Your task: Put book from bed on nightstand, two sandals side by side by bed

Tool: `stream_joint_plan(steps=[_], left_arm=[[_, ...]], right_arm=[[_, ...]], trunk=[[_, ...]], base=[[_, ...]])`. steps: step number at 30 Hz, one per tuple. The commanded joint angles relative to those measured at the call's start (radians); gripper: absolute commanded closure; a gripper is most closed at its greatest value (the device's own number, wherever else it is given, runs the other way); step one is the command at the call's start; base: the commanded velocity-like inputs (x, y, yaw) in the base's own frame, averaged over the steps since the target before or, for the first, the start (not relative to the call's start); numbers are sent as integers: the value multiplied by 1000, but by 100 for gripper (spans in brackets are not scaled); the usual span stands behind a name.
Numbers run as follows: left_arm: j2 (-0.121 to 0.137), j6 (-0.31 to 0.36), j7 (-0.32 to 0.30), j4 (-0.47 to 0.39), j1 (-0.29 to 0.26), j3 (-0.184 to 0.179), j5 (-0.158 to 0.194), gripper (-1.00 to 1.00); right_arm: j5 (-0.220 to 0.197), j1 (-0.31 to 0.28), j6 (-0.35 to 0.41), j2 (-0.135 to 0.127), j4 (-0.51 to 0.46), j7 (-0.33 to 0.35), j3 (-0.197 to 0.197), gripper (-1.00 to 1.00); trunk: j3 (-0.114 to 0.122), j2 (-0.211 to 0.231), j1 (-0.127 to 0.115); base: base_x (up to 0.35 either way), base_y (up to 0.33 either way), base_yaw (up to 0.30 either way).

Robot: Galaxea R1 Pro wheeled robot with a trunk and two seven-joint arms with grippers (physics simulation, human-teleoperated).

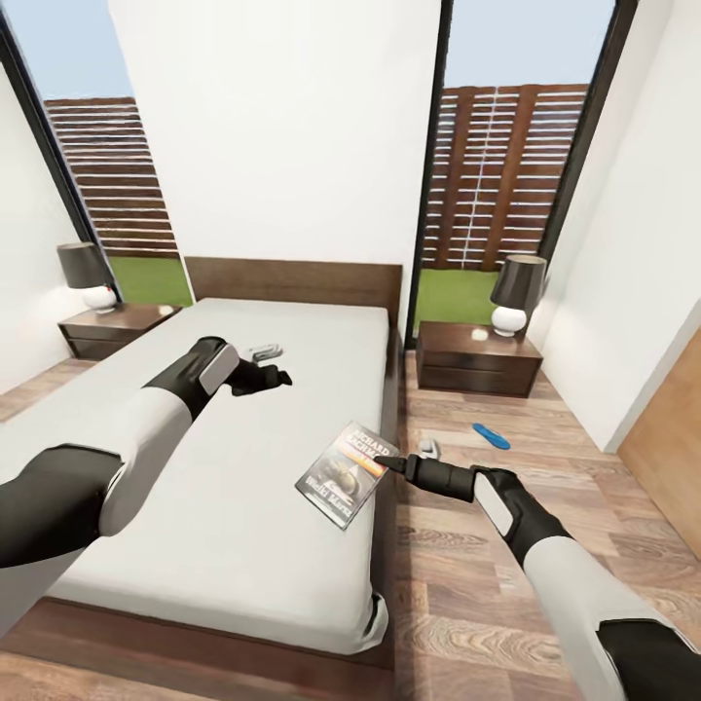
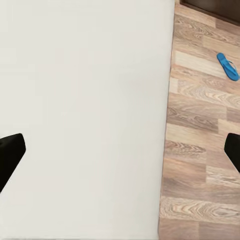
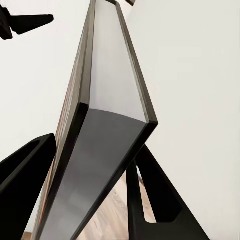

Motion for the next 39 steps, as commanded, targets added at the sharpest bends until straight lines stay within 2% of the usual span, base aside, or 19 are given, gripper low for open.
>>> stream_joint_plan(steps=[1, 6, 14, 16, 20, 30, 39], left_arm=[[1, 1, 6, 2, 0, -7, 10, -100], [1, -6, 5, 23, 0, -7, 10, -100], [1, -25, 4, 54, 1, -7, 11, -100], [1, -34, 4, 107, 1, -7, 11, -100], [1, -41, 4, 139, 1, -7, 11, -100], [4, -134, -1, 228, 1, -8, 12, -100], [8, -163, -2, 271, 1, -9, 13, -100]], right_arm=[[-9, 0, 7, -6, 0, -2, 5, 100], [-9, 0, 7, -23, 0, -2, 5, 100], [-9, 0, 6, -33, 0, -2, 7, 100], [-9, 0, 6, -39, 0, -3, 7, 100], [-9, 0, 6, -40, 0, -4, 7, 100], [-9, 0, 6, -40, 0, -48, 8, 100], [-9, 0, 6, -41, 0, -62, 7, 100]], trunk=[[4, 7, -4], [27, 42, -23], [63, 98, -54], [72, 112, -61], [91, 140, -77], [137, 210, -115], [178, 273, -150]], base=[[0, 0, 147], [0, 0, 146], [0, 0, 144], [0, 0, 143], [0, 0, 143], [0, 0, 143], [0, 0, 143]])
